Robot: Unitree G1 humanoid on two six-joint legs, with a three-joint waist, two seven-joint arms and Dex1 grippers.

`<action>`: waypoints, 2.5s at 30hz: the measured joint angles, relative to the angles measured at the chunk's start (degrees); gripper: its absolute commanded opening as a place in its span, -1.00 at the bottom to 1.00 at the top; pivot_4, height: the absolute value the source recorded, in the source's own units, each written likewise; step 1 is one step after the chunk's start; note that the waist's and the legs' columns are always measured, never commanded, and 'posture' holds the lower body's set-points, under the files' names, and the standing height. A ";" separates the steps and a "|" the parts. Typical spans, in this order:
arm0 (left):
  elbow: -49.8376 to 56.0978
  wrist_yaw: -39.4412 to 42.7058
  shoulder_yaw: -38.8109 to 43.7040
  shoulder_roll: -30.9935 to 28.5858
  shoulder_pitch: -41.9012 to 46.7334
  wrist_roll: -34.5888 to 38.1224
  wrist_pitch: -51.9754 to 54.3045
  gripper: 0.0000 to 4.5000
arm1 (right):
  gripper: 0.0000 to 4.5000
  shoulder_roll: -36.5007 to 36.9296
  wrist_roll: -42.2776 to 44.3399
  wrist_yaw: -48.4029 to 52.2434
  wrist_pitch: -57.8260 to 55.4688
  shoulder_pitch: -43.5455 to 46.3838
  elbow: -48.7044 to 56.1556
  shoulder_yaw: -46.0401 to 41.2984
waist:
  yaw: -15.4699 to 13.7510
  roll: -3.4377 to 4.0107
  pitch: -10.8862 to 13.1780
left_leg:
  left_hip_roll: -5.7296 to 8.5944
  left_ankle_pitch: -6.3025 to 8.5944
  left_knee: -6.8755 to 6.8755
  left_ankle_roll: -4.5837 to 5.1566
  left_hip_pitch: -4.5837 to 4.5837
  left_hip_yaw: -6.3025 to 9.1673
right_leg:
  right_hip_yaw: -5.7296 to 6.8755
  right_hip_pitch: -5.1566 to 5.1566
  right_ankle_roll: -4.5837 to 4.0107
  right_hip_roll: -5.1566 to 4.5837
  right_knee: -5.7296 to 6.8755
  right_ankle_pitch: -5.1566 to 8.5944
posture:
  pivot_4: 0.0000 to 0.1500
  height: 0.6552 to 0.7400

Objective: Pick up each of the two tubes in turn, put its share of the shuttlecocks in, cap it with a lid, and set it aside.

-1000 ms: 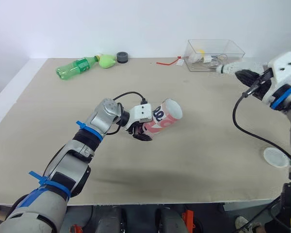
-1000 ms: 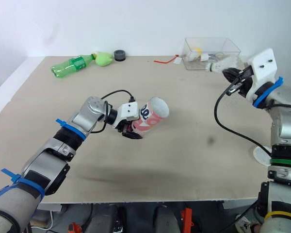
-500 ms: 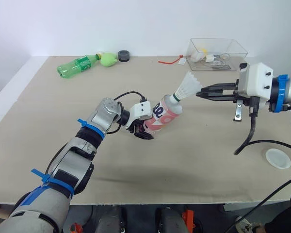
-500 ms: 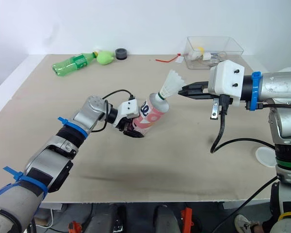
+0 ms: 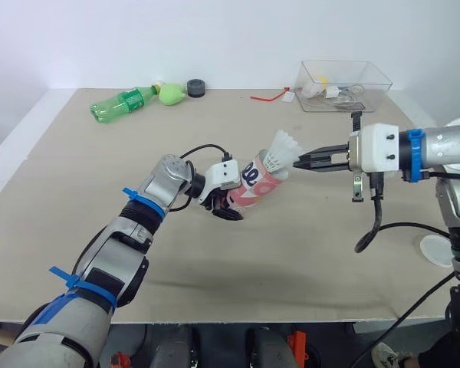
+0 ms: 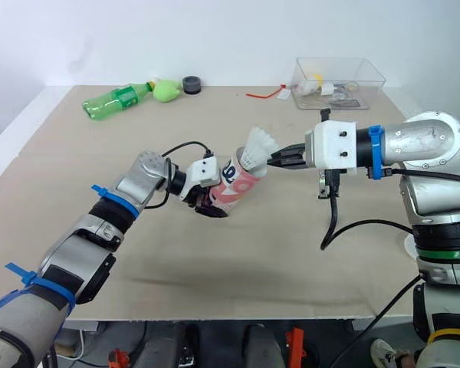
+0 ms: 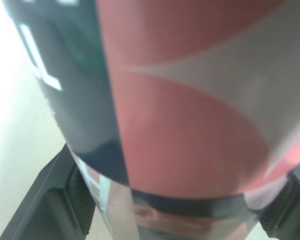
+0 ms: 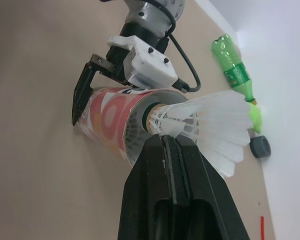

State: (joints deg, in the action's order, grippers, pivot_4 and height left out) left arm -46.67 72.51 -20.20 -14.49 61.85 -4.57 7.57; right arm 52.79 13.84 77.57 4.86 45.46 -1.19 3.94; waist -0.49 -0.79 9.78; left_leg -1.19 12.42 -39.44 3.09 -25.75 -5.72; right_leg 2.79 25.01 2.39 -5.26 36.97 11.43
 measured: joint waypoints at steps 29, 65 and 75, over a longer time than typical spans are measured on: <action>1.47 -0.68 -1.37 -0.64 -0.05 -2.28 -2.70 0.62 | -0.76 -6.98 2.69 3.01 -11.41 8.91 -11.95 3.30 | 0.07 0.01 0.00 | -0.04 -0.01 -0.02 -0.01 0.00 -0.04 | 0.03 0.07 -0.14 0.02 0.06 -0.09 | 1.00 1.00; 4.24 0.21 -1.17 -1.11 -0.30 -2.05 1.03 0.62 | -0.98 -14.54 -5.32 12.55 -6.70 20.49 -24.18 13.48 | 0.12 0.03 0.03 | -0.39 -0.22 -0.05 -0.34 -0.26 0.01 | -0.08 0.31 -0.41 0.44 0.15 -0.26 | 1.00 1.00; 4.08 -1.43 -0.76 -0.33 -0.91 -2.17 -0.28 0.62 | -0.98 -6.59 9.62 8.09 -26.65 11.49 -15.02 -4.41 | 0.01 0.02 0.03 | -0.37 -0.20 -0.05 -0.32 -0.29 0.04 | -0.01 0.30 -0.43 0.39 0.11 -0.26 | 1.00 1.00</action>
State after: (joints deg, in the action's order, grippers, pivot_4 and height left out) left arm -42.59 71.08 -20.96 -14.82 60.94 -6.74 7.29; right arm 46.19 23.46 85.66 -21.79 56.95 -16.22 -0.47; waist -0.48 -0.78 9.81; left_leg -1.56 12.22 -39.49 2.77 -26.04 -5.68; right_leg 2.78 25.31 1.96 -4.87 37.08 11.18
